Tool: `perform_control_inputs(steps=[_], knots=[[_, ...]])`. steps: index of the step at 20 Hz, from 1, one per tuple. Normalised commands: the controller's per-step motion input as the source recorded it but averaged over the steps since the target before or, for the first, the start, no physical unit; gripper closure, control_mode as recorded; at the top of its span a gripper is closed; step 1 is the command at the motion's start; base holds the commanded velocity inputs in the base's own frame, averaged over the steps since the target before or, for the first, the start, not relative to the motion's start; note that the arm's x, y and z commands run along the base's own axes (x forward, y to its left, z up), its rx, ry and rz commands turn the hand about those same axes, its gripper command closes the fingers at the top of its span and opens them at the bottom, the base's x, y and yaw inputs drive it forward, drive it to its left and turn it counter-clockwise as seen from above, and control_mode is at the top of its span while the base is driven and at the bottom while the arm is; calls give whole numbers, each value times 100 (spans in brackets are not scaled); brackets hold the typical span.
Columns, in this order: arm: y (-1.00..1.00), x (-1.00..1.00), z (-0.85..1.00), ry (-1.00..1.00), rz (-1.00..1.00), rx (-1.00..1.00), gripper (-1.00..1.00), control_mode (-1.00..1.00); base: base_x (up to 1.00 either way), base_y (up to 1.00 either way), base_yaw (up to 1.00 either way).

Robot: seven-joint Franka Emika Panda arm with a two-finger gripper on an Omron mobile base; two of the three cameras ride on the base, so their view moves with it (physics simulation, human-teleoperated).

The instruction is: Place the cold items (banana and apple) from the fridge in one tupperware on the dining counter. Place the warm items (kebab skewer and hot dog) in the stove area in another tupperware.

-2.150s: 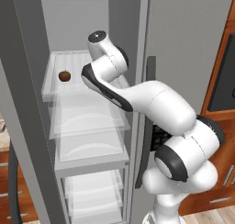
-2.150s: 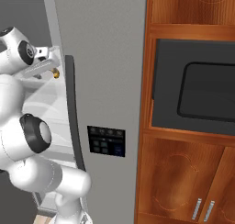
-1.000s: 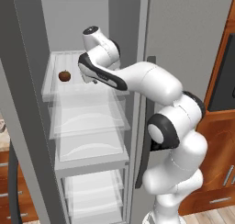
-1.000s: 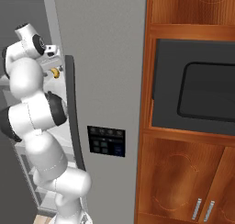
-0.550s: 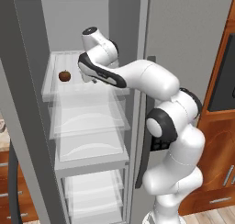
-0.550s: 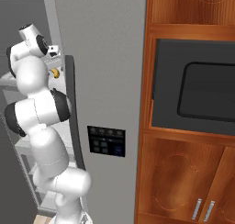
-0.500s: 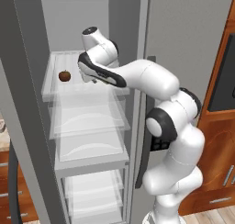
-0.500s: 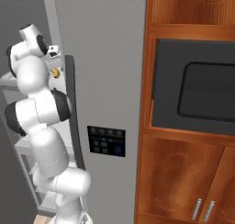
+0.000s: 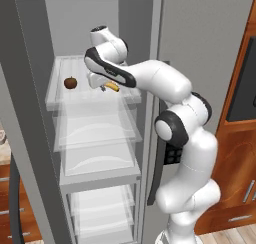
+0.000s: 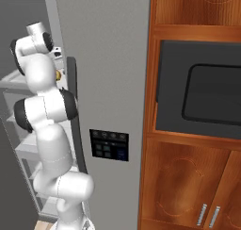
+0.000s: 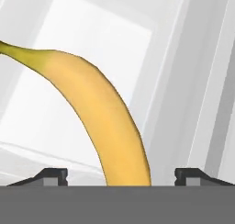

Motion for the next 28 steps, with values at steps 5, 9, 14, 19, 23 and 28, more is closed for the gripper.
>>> perform_control_inputs(steps=[5,9,14,19,23,28], knots=[[0,0,-52,10,0,0,100,-100,0,0,0],[3,0,-38,18,1,0,100,-100,0,0,0],[1,-4,-33,13,0,0,100,-100,0,0,0],[24,-56,-20,-14,0,0,100,-100,0,0,0],[25,-79,-16,-25,0,0,100,-100,0,0,0],[1,-99,-9,-38,-7,1,100,-100,0,0,0]])
